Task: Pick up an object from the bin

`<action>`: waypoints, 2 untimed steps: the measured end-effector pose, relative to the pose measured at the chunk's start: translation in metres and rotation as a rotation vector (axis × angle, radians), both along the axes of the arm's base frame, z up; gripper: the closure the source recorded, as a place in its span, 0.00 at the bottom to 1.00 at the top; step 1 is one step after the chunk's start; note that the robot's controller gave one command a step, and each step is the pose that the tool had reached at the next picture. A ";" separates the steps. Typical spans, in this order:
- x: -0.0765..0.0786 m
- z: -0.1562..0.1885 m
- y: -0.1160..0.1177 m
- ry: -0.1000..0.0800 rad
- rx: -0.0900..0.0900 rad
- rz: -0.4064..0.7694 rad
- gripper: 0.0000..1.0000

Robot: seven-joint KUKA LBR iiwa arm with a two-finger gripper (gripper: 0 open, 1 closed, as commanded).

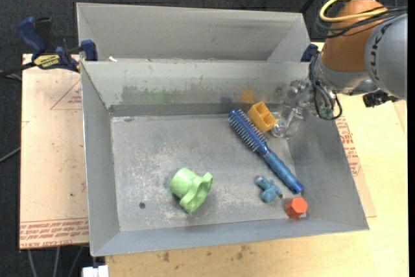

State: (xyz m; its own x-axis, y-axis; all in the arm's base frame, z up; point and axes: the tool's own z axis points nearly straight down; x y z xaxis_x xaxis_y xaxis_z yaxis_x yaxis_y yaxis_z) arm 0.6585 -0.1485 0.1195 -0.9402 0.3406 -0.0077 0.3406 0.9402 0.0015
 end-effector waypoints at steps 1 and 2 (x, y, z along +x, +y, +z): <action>-0.052 -0.047 0.067 0.007 0.002 0.217 0.00; -0.116 -0.050 0.117 0.010 0.003 0.426 0.00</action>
Offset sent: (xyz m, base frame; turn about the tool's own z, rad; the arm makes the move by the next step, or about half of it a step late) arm -0.0530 0.0651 -0.0481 -0.2161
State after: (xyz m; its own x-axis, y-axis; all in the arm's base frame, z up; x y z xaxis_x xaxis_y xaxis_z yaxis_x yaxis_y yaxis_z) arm 0.5428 -0.0313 0.0692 -0.9969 -0.0787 0.0022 -0.0787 0.9969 0.0032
